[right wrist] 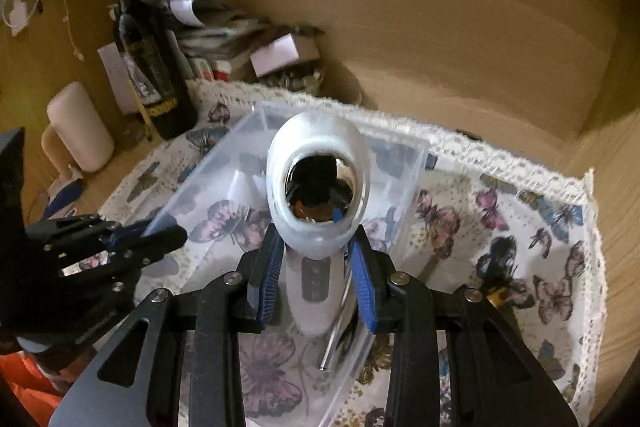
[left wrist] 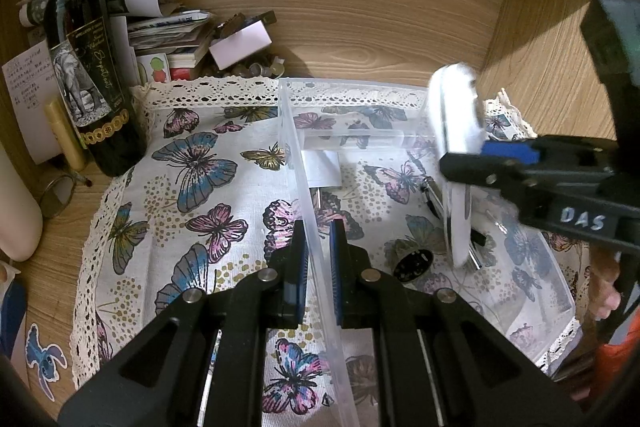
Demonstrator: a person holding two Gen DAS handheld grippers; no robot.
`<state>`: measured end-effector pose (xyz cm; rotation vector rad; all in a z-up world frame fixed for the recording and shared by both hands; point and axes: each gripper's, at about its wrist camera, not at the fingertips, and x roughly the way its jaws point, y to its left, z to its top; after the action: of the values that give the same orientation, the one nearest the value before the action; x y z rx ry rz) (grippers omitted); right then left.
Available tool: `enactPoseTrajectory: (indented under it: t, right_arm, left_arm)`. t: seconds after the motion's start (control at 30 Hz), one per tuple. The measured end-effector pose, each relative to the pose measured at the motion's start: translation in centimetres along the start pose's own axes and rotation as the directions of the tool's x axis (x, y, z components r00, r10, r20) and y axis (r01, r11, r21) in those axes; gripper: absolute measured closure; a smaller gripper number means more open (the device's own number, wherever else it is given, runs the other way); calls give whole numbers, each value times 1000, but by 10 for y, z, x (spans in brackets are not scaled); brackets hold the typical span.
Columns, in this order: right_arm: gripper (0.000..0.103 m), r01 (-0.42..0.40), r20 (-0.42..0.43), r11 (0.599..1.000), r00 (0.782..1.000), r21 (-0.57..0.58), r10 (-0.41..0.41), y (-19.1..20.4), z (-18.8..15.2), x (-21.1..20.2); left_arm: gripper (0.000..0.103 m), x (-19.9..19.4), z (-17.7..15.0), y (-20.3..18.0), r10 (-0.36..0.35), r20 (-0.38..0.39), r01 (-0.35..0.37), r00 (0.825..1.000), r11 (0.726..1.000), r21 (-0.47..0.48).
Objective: Organize rigid objects
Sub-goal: 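Lower the white device into the clear box and open the right gripper, then grasp the black-and-yellow tube with the right gripper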
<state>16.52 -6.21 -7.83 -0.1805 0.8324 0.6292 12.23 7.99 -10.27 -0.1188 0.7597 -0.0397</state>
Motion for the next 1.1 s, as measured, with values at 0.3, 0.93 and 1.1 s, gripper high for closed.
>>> enactPoseTrajectory:
  t: [0.3,0.93,1.1]
  right_arm:
    - [71,8,4,1000,1000,-3,-8,-1,-3,0]
    - [70,224,122,952,960,208,-253,-86,-26,-65]
    - [70,286,35,910,950,299,-310,-128,-46,-56]
  left_arm:
    - [93,0,1,-1,3,0,-3,1000,1000,3]
    - [93,0,-1,-2,3,1,-3,1000,1000,3]
    - [93,0,-1,-2,4,0,-4,1000,1000,4]
